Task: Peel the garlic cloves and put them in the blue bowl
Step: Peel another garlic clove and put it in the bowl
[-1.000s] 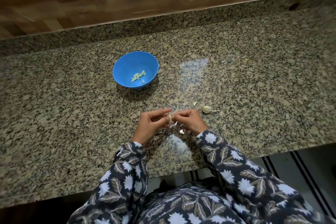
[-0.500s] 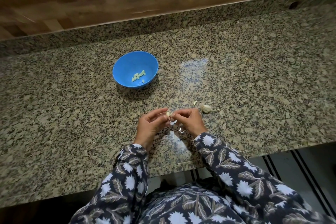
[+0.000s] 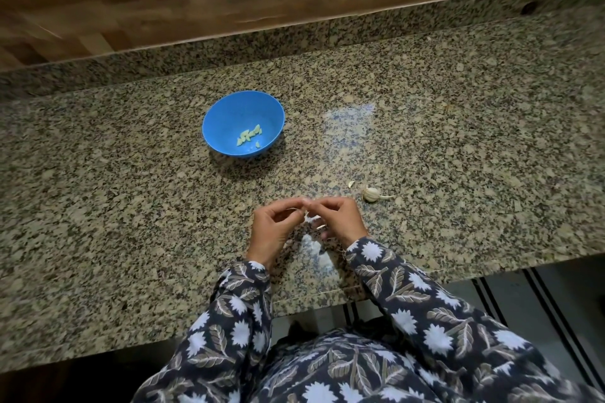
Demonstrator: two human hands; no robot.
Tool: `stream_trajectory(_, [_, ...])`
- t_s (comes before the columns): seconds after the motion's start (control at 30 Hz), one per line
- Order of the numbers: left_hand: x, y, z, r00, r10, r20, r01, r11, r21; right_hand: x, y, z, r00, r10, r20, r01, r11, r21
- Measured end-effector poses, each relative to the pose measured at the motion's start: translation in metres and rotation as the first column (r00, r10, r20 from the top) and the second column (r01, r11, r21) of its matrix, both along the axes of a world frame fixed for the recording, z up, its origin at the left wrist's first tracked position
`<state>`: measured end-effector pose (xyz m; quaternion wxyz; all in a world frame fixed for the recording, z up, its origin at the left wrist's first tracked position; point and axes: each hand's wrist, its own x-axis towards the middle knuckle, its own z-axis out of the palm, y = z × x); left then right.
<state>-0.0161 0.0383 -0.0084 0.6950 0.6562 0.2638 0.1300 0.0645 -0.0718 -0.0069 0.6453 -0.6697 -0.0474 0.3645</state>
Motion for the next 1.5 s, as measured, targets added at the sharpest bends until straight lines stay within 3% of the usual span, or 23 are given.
stream_trajectory(0.2, [0.0,0.001,-0.001,1.0,0.002,0.011,-0.003,0.998,0.057,0.003,-0.004,-0.001,0.991,-0.008,-0.131,0.017,0.997,0.071])
stream_trajectory(0.4, [0.0,-0.001,0.001,0.998,0.051,0.024,-0.046,0.985,-0.168,0.004,-0.006,-0.003,0.986,-0.015,-0.167,0.033,0.994,0.108])
stream_trajectory(0.5, [-0.001,-0.001,0.0,0.999,0.043,0.008,-0.04,0.978,-0.206,0.004,-0.006,-0.006,0.985,-0.023,-0.173,0.04,0.995,0.094])
stream_trajectory(0.63, [0.0,-0.002,0.0,0.999,0.008,-0.036,-0.014,0.986,-0.165,0.003,-0.004,-0.012,0.996,-0.026,-0.084,0.025,1.0,-0.002])
stream_trajectory(0.77, [0.0,-0.002,0.003,0.999,-0.017,-0.039,0.011,0.988,-0.152,0.002,-0.003,-0.007,1.0,-0.005,0.008,0.005,1.0,0.009])
stream_trajectory(1.0, [-0.004,-0.002,-0.002,0.999,-0.012,-0.03,0.004,0.965,-0.261,-0.001,-0.004,-0.009,0.997,0.05,0.05,-0.05,0.999,-0.008])
stream_trajectory(1.17, [-0.004,-0.002,-0.007,0.992,0.107,-0.06,-0.121,0.94,-0.318,-0.003,-0.005,-0.014,0.984,0.126,0.126,-0.121,0.992,-0.047])
stream_trajectory(1.27, [-0.005,0.006,-0.01,0.984,0.164,-0.071,-0.178,0.924,-0.338,-0.005,-0.006,-0.016,0.993,0.069,0.096,-0.059,0.993,-0.106])
stream_trajectory(1.4, [-0.006,0.007,-0.007,0.986,0.151,-0.068,-0.163,0.954,-0.252,-0.003,-0.01,-0.016,0.965,0.081,0.251,-0.013,0.966,-0.26])
stream_trajectory(1.5, [-0.005,0.006,-0.006,0.994,0.082,-0.075,-0.086,0.995,-0.057,-0.003,-0.01,-0.015,0.972,0.091,0.219,-0.032,0.965,-0.26])
